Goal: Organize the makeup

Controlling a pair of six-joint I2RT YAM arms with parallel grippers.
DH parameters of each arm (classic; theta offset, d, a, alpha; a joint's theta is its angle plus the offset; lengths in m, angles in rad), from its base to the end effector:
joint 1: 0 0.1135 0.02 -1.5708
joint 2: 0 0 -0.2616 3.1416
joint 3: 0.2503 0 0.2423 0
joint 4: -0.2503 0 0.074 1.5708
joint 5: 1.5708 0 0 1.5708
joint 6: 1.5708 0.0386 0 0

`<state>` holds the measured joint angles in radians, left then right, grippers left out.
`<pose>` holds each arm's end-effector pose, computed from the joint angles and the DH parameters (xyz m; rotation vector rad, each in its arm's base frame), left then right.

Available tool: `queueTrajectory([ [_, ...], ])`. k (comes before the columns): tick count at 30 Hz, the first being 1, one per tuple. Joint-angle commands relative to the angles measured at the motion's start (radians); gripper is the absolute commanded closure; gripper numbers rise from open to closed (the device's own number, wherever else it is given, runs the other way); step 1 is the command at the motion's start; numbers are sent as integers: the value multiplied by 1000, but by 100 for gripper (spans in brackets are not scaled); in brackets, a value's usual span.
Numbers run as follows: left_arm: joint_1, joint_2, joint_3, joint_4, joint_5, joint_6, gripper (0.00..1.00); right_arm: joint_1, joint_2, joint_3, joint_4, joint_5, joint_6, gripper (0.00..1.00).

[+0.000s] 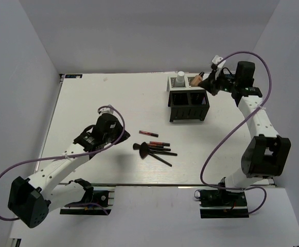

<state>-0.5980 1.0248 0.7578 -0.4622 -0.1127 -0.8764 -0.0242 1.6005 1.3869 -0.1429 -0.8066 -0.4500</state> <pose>0.1762 -0.1148 0.2582 -0.3891 2.3447 -0.6156 0.3649 0.0190 0.3487 -0.8825 1.6114 0.4431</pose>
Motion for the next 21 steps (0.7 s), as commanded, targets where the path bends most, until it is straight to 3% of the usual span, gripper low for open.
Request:
queueTrajectory([
  [1,-5,33,24,51,71,17,77,68,-82,-29,-394,-330,-430,97],
  [4,-5,93,54,45,88,31,77,139,-108,-75,-556,-315,-638,89],
  [7,-5,170,87,50,146,80,78,208,-140,-159,-594,-272,-687,66],
  [9,-5,234,127,33,154,134,80,271,-157,-199,-589,-263,-691,60],
  [11,-5,264,162,-1,153,163,80,306,-160,-242,-581,-238,-685,60],
  [13,-5,262,166,-23,154,171,74,388,-155,-296,-567,-174,-668,62],
  [15,-5,218,143,-26,151,162,61,461,-154,-340,-506,-123,-641,66],
  [16,-5,196,124,-24,154,148,46,486,-154,-363,-467,-61,-578,71],
  [17,-5,170,106,-21,159,119,39,500,-152,-400,-384,-28,-541,73],
  [19,-5,94,37,-16,165,65,29,535,-140,-414,-336,35,-498,76],
  [21,-14,43,-21,-29,162,31,26,550,-122,-402,-291,67,-443,77],
])
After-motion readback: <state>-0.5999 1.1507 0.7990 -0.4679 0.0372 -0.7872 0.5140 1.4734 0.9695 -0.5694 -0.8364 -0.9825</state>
